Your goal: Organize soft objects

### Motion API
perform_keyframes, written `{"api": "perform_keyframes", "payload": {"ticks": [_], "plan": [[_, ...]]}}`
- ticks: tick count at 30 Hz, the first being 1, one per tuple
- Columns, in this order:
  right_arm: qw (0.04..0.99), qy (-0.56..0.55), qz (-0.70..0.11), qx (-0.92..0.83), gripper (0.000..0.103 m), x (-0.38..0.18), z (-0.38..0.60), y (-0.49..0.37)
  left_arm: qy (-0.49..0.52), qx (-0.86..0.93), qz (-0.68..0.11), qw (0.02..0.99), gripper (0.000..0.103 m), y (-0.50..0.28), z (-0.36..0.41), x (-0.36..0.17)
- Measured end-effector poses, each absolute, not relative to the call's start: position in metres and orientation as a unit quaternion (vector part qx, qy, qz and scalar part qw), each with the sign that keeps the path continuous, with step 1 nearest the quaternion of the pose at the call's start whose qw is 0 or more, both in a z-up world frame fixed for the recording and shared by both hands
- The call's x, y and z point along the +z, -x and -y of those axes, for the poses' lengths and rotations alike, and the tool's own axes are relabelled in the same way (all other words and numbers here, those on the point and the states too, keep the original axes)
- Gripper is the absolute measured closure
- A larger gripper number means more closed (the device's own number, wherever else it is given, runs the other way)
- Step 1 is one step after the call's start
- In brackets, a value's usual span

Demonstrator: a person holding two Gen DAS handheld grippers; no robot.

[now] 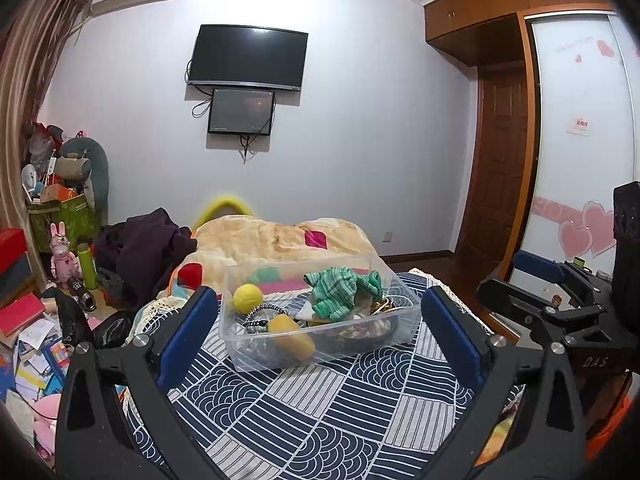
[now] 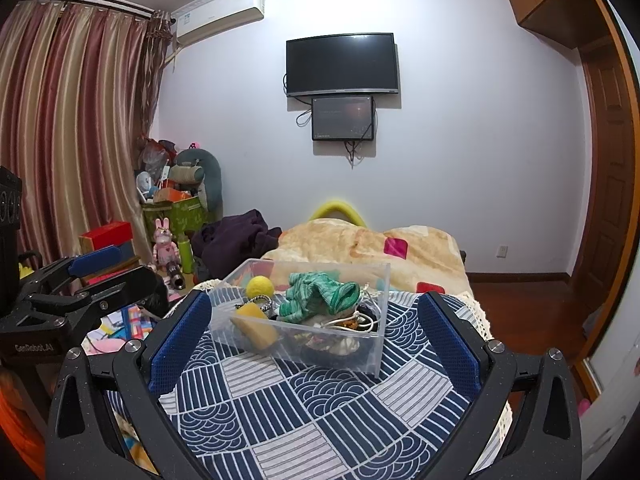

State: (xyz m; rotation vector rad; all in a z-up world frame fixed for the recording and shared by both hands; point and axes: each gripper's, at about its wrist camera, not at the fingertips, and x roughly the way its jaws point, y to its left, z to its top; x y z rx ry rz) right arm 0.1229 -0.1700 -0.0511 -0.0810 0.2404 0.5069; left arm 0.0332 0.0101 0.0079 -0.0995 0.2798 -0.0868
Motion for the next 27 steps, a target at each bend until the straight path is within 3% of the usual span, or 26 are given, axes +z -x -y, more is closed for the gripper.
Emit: {"api": "perform_keyframes", "payload": {"ticks": [27], "plan": [[0.96,0.043,-0.123,0.249,0.0,-0.0531,0.1698,-0.1239,0.05,-0.057,-0.146,0.986,0.0,-0.0349,-0.0078,0.0046]]}}
